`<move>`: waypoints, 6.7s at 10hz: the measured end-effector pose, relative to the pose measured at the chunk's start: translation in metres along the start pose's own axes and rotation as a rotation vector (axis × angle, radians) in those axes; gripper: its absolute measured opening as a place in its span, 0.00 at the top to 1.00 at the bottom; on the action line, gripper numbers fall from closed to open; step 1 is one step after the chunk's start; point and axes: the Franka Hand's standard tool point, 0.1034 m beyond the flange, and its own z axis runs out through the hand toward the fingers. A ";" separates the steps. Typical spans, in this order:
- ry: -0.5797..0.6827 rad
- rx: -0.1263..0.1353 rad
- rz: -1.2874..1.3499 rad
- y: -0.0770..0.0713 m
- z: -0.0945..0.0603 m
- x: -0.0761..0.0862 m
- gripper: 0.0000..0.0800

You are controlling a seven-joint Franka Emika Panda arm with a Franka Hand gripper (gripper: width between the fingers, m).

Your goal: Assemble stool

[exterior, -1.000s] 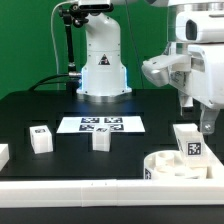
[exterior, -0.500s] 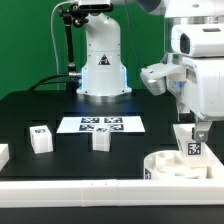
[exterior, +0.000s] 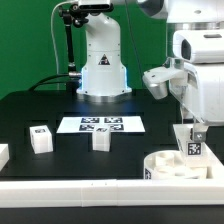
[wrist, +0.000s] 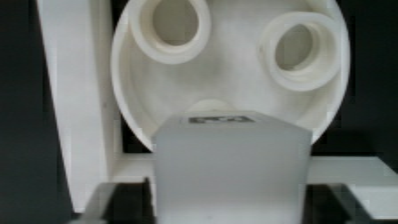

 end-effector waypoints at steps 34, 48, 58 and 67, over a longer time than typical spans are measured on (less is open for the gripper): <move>0.086 0.189 2.336 0.003 0.001 0.007 0.57; 0.077 0.261 2.533 0.009 -0.015 0.020 0.19; 0.111 0.099 1.605 0.013 -0.017 0.018 0.19; 0.113 -0.006 0.883 0.016 -0.015 0.012 0.19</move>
Offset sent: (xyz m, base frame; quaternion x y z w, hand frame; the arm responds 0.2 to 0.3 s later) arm 0.0000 0.0000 0.0000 0.0000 0.0000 0.0650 0.9979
